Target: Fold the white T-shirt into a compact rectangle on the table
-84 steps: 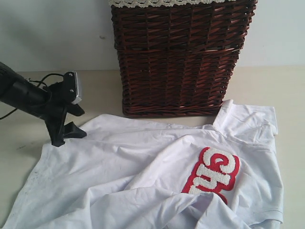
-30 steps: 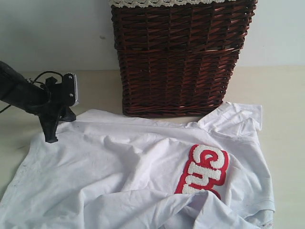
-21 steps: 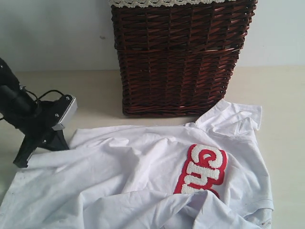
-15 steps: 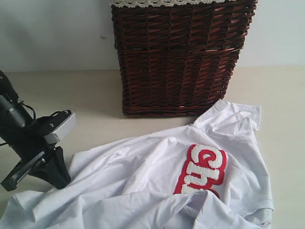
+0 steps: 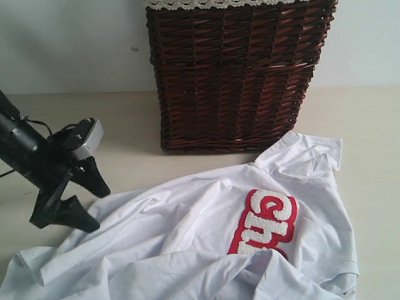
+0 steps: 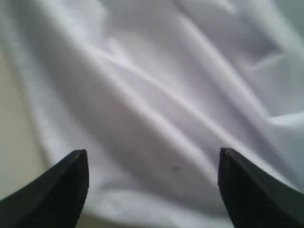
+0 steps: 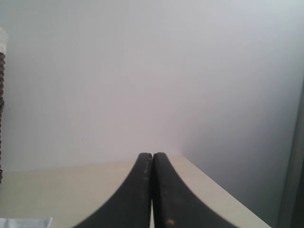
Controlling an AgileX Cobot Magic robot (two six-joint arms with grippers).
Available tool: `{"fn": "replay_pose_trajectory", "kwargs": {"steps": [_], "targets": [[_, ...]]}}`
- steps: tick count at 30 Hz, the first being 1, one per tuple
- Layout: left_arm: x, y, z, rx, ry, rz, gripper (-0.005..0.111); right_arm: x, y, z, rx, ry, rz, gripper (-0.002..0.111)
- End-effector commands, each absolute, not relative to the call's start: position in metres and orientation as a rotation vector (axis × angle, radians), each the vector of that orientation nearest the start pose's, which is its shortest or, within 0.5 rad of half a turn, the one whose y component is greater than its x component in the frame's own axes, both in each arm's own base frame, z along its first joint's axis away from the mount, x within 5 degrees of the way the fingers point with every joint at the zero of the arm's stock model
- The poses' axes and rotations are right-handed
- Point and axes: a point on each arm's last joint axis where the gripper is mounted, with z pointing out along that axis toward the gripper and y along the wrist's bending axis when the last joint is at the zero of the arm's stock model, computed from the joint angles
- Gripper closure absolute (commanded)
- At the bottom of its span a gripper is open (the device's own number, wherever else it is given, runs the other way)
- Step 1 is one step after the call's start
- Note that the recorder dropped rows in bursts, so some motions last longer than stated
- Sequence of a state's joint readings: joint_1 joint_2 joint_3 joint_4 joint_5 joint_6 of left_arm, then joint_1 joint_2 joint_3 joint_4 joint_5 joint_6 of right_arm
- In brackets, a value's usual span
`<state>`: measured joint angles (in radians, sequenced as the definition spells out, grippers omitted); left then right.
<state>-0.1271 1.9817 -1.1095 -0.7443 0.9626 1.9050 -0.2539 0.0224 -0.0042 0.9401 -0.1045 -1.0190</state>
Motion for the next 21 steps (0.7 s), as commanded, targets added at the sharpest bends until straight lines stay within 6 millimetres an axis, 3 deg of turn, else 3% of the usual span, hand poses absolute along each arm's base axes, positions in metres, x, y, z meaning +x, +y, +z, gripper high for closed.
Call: {"fn": "replay_pose_trajectory", "kwargs": {"steps": [1,5,8,16,18,19,20,21], "targets": [[0.356,-0.086,0.135,1.695,2.012,-0.294,0.035,0.054,-0.022,0.217,0.187,1.444,-0.338,0.108],[0.357,-0.082,0.122,1.707,2.076,-0.272,0.035,0.054,-0.022,0.217,0.187,1.444,-0.338,0.108],[0.347,-0.083,0.115,1.702,2.174,-0.41,0.035,0.054,-0.022,0.217,0.187,1.444,-0.338,0.108],[0.324,-0.088,0.111,1.768,2.213,-0.684,0.04,0.054,-0.022,0.217,0.187,1.444,-0.338,0.108],[0.322,-0.088,0.109,1.775,2.215,-0.688,0.057,0.054,-0.022,0.217,0.187,1.444,-0.338,0.108],[0.323,-0.087,0.108,1.77,2.216,-0.665,0.077,0.054,-0.022,0.217,0.187,1.444,-0.338,0.108],[0.324,-0.087,0.108,1.768,2.213,-0.642,0.086,0.054,-0.022,0.217,0.187,1.444,-0.338,0.108],[0.329,-0.085,0.106,1.773,2.191,-0.566,0.106,0.054,-0.022,0.217,0.187,1.444,-0.338,0.108]]}}
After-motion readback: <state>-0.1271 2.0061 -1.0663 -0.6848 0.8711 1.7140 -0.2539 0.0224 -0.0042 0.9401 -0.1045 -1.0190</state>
